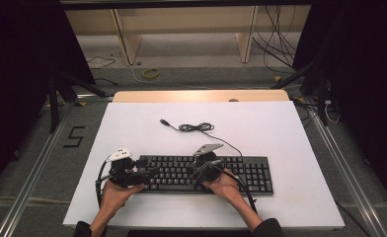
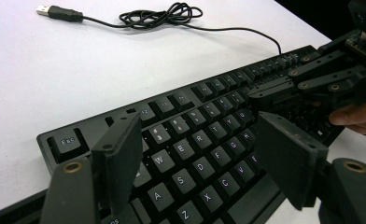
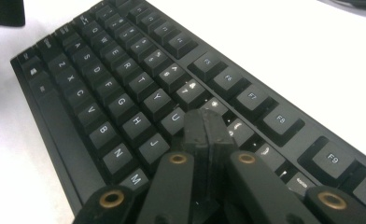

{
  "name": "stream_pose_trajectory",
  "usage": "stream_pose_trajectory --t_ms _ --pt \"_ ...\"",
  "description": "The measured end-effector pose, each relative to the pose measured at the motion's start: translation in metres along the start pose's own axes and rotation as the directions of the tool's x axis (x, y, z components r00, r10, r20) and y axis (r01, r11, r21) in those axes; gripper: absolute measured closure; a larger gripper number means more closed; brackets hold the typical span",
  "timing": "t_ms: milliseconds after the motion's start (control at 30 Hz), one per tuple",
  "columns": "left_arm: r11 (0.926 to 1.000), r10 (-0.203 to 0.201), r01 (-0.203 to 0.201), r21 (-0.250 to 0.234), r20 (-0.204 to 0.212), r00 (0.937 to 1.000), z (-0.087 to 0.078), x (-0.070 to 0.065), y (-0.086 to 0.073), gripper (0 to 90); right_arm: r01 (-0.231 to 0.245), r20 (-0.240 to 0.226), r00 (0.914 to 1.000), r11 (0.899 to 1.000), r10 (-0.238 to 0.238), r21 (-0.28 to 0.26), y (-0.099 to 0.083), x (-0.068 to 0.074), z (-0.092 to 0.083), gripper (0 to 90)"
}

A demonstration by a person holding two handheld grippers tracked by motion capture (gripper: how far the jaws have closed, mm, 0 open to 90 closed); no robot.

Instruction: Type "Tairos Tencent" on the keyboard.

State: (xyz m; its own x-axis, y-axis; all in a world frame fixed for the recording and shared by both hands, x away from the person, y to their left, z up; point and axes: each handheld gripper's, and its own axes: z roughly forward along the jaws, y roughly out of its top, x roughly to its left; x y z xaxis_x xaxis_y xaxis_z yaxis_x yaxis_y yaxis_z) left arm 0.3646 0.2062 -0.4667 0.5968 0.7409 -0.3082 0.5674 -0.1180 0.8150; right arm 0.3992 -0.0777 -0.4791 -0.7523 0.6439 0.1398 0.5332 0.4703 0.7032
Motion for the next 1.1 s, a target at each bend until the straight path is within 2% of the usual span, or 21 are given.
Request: stream_pose_trajectory --t_ms 100,200,400,500,600,767,867,967,1100 --pt "1.0 0.003 -0.003 -0.002 0.004 1.0 0.0 0.0 0.001 31.4 -0.018 -0.007 0.9998 1.0 0.018 -0.014 0.0 0.0 -0.004 90.0" --pt "1.0 0.007 -0.007 0.003 0.009 0.9999 0.0 0.0 0.002 31.3 -0.023 -0.003 0.9997 0.998 0.023 -0.055 0.001 -0.003 -0.011 89.0" --pt "0.9982 0.031 -0.033 0.05 0.032 0.999 0.005 -0.004 0.005 32.4 -0.042 -0.03 0.9988 0.995 0.039 -0.089 -0.002 -0.006 -0.021 74.4" --pt "0.9957 0.051 -0.054 0.076 0.035 0.9981 0.01 -0.007 0.007 33.9 -0.044 -0.04 0.9984 0.994 0.04 -0.097 -0.002 -0.005 -0.025 65.3" --pt "0.992 0.071 -0.074 0.102 0.031 0.997 0.014 -0.008 0.009 36.9 -0.048 -0.041 0.9982 0.993 0.044 -0.105 -0.002 -0.005 -0.029 60.5" --pt "0.9835 0.1 -0.103 0.148 0.029 0.9946 0.021 -0.01 0.014 52.2 -0.054 -0.028 0.9983 0.991 0.051 -0.126 -0.005 -0.006 -0.038 48.6" --pt "0.9775 0.108 -0.113 0.178 0.037 0.9935 0.025 -0.01 0.015 59.4 -0.068 -0.03 0.9975 0.987 0.064 -0.147 -0.009 -0.009 -0.043 46.0" --pt "0.9705 0.117 -0.12 0.209 0.028 0.9927 0.031 -0.01 0.015 64.7 -0.075 -0.027 0.9971 0.987 0.072 -0.143 -0.011 -0.01 -0.046 42.9" --pt "0.9698 0.118 -0.121 0.212 0.028 0.9926 0.035 -0.01 0.018 71.3 -0.079 -0.024 0.9968 0.986 0.076 -0.145 -0.013 -0.011 -0.048 41.5"
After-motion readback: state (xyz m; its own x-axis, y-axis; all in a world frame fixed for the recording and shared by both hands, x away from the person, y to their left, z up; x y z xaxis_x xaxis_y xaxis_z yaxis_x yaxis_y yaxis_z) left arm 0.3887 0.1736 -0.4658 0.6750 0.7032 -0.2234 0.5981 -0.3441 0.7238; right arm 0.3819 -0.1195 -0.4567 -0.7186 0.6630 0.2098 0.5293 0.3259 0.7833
